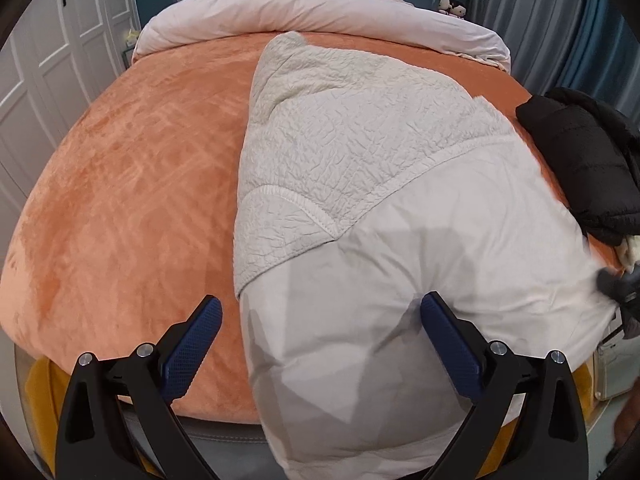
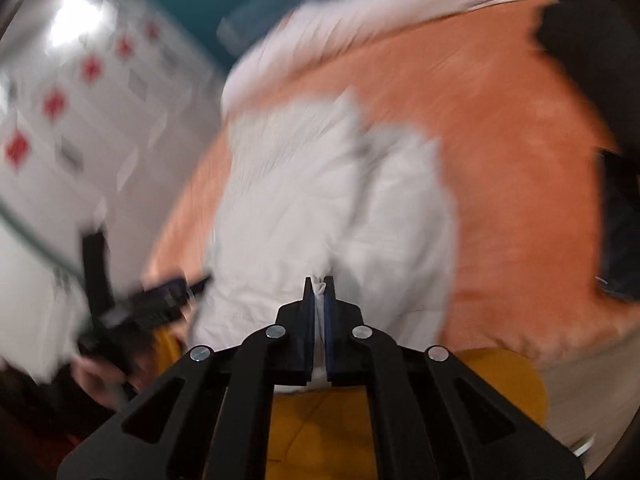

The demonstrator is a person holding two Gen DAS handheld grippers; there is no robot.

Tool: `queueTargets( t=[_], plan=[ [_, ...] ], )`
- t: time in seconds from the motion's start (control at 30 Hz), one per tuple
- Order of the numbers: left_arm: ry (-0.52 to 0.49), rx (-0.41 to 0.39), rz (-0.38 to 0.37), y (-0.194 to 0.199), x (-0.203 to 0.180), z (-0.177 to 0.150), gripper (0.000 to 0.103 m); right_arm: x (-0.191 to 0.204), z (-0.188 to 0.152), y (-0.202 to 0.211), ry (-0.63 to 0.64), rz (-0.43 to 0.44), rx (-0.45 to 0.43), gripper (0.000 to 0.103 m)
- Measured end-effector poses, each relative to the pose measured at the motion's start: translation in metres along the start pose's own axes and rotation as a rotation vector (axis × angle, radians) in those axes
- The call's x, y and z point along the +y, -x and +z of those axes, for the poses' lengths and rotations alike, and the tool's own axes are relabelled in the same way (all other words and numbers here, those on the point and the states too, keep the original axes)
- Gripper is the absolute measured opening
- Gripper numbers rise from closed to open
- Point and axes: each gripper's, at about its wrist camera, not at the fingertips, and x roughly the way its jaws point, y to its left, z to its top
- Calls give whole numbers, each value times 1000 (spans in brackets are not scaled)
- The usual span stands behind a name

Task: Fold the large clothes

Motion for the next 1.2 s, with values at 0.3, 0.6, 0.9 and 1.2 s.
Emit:
queueTargets(
  t=[0.3,0.6,0.9,1.2],
  plan=[
    [-35,1,27,-7,-13,-5,98,-39,-32,-55,-109,-169,154,5],
    [-22,0,34,-9,-11,-3,98,24,46,7,49,-175,-108,8],
    [54,-7,-44,2,10,6,98,-13,12,-103,61,-297,155,1],
    [503,69,-277,-34,114,40,97,-26,68,-48,-60,-232,0,43]
  ],
)
